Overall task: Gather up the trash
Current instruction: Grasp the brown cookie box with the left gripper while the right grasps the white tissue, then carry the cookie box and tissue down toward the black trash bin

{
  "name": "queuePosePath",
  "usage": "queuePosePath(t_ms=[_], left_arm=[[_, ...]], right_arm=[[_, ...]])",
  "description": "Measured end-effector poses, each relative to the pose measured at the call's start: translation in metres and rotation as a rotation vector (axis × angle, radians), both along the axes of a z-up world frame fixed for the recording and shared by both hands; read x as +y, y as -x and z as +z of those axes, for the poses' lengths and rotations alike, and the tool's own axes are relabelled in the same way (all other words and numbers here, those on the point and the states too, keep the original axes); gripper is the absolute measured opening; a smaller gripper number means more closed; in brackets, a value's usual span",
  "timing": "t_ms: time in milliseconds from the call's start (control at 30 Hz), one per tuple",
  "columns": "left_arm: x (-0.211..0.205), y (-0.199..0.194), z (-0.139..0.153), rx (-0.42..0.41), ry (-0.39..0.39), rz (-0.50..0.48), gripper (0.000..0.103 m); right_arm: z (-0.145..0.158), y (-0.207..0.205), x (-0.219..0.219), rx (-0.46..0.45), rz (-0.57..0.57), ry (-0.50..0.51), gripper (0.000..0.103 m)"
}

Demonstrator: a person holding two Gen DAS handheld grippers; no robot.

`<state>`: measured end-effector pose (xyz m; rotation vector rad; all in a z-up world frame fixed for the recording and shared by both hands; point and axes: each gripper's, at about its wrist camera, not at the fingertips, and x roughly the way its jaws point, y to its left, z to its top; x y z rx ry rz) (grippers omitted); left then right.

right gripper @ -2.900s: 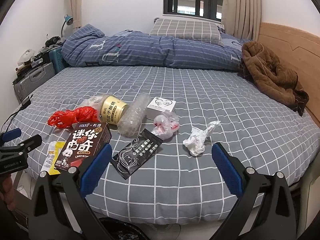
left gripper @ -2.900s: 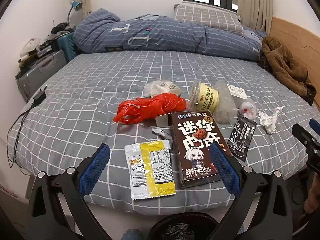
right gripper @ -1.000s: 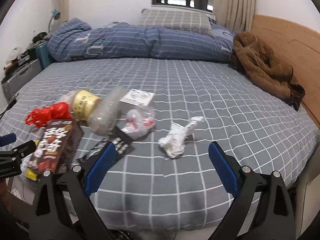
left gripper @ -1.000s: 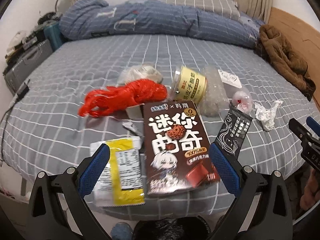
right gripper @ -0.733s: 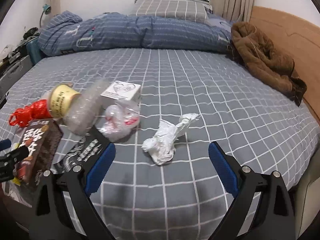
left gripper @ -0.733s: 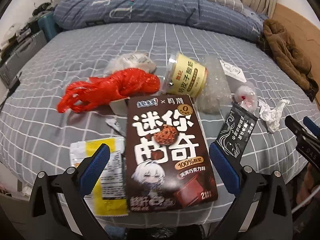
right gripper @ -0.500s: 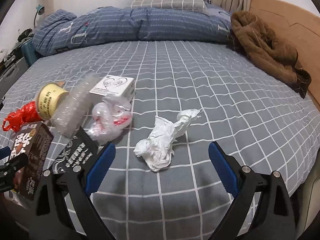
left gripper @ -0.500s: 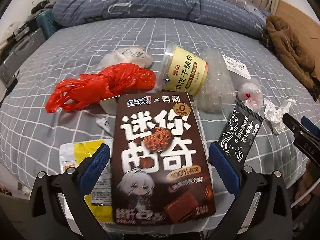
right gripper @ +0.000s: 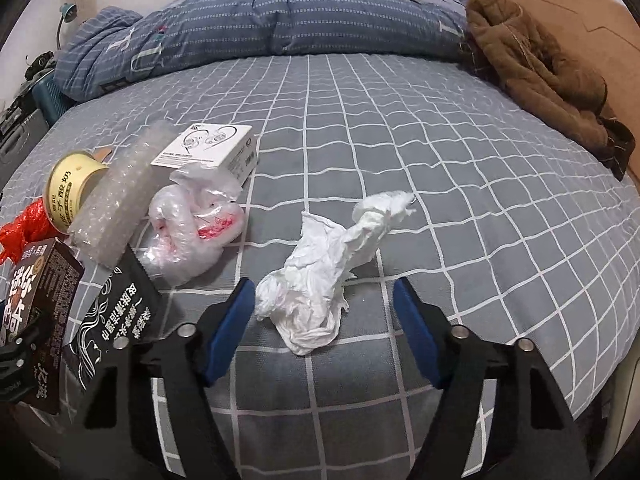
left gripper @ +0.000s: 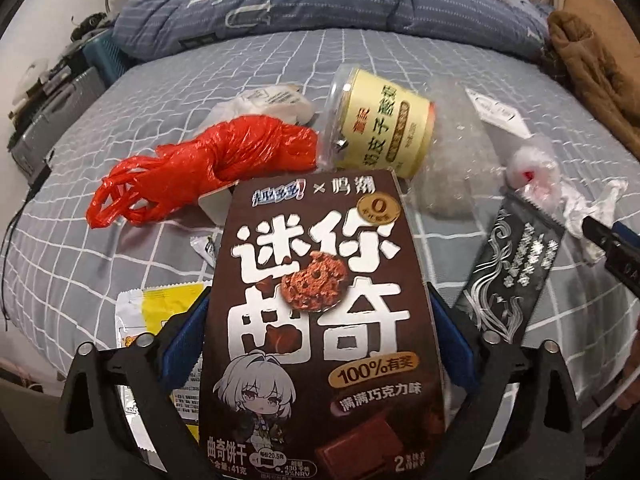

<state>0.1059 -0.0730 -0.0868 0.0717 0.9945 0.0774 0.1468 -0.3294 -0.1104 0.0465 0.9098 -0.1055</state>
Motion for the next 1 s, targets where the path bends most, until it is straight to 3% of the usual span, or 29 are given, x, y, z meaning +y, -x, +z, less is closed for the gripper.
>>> queuePosePath(t_ms=[133,200,400,600,1000], left_arm=[[-0.002,0.001,-0.002,-0.006,-0.013,-0.007,0.091],[-0.001,0.002,-0.002,-0.013,-0.008,-0.015,0.090],[0.001,0.007,0.002,-0.023,0.009,-0.031,0.089],[0.007,0.012,0.007,-0.043,0.016,-0.042,0.089],[0.011,0.017,0.010,-0.064,0.048,-0.051,0.089]], right_arm=[[-0.003,-0.002,0.000,0.015,0.012,-0.006,0.046],[-0.004,-0.003,0.001,0.024,0.020,-0.012,0.032],[-0.006,-0.003,0.003,0.032,0.027,-0.010,0.018],[-0.004,-0.003,0.002,0.027,0.029,-0.014,0.011],[0.027,0.014,0.005,-0.036,0.032,-0.045,0.011]])
